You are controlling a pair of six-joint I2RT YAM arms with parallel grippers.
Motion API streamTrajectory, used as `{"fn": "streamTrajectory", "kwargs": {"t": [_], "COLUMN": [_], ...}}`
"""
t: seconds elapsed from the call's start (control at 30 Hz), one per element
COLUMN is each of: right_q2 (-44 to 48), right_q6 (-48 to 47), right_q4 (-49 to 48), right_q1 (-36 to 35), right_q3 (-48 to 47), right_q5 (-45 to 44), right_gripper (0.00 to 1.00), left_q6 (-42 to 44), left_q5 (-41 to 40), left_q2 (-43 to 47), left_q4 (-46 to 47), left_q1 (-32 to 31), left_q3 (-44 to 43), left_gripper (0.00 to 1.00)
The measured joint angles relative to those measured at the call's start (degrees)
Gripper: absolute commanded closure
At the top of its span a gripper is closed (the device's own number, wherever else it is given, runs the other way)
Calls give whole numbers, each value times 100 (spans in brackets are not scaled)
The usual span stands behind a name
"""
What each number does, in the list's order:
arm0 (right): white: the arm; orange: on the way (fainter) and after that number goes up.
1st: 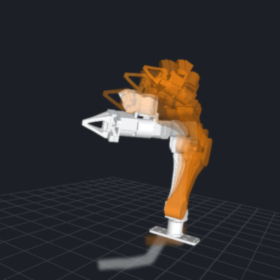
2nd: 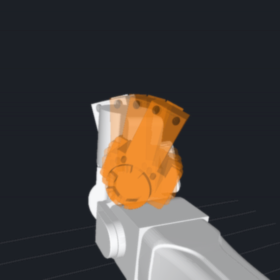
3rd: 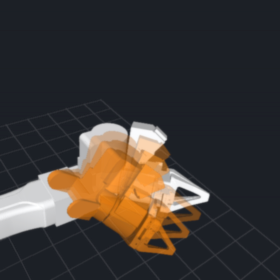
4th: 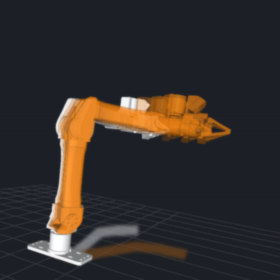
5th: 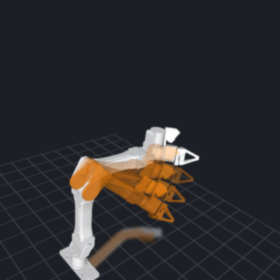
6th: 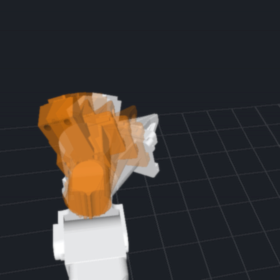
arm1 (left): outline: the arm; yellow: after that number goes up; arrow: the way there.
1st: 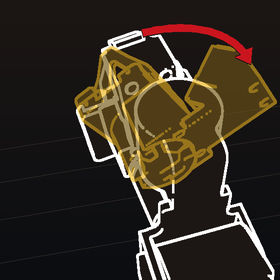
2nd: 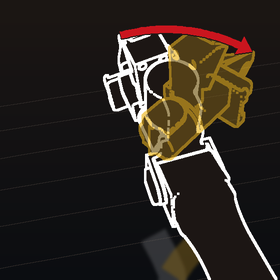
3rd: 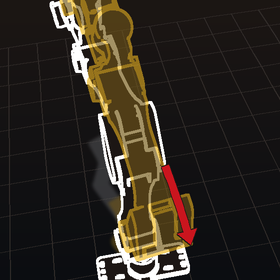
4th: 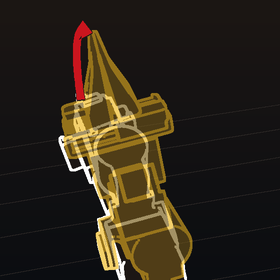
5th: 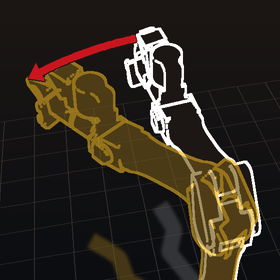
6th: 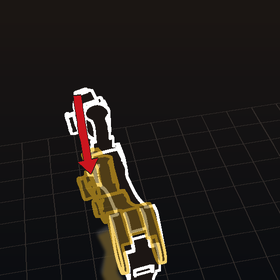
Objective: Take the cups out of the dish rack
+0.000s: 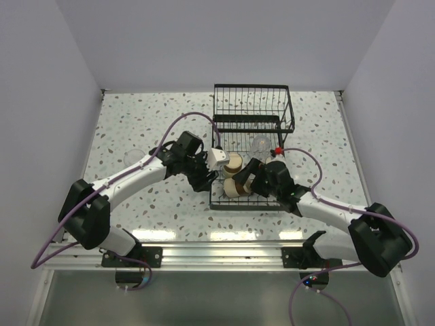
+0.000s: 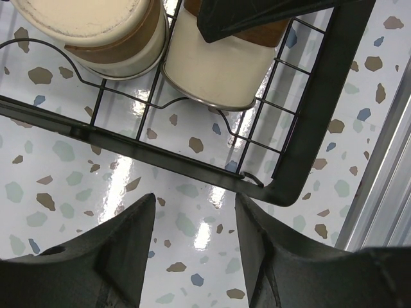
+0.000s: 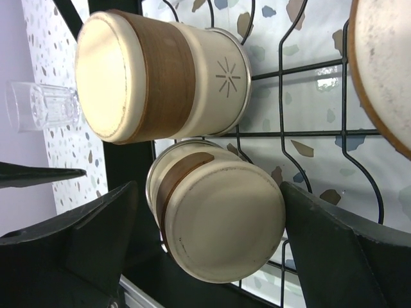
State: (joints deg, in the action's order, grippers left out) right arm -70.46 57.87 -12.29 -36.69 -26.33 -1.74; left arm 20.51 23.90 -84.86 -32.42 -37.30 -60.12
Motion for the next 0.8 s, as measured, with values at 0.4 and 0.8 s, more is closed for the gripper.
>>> {"fn": "streamTrajectory", "kwargs": {"t": [0.4,0.8], "right_q2": [-72,382], "right_q6": [0,-341], "right_q4": [28,710], "right_q1": [9,4], "right_q3": [9,-149], "right_q5": [339,444], "right_gripper": [42,85], "left_q6": [9,162], "left_q5": [-2,-293], "left_q2": [0,481], "left_q4": [-7,-195], "left_q1": [0,0], "left_q3": [-11,-422], "left_gripper": [44,43]}}
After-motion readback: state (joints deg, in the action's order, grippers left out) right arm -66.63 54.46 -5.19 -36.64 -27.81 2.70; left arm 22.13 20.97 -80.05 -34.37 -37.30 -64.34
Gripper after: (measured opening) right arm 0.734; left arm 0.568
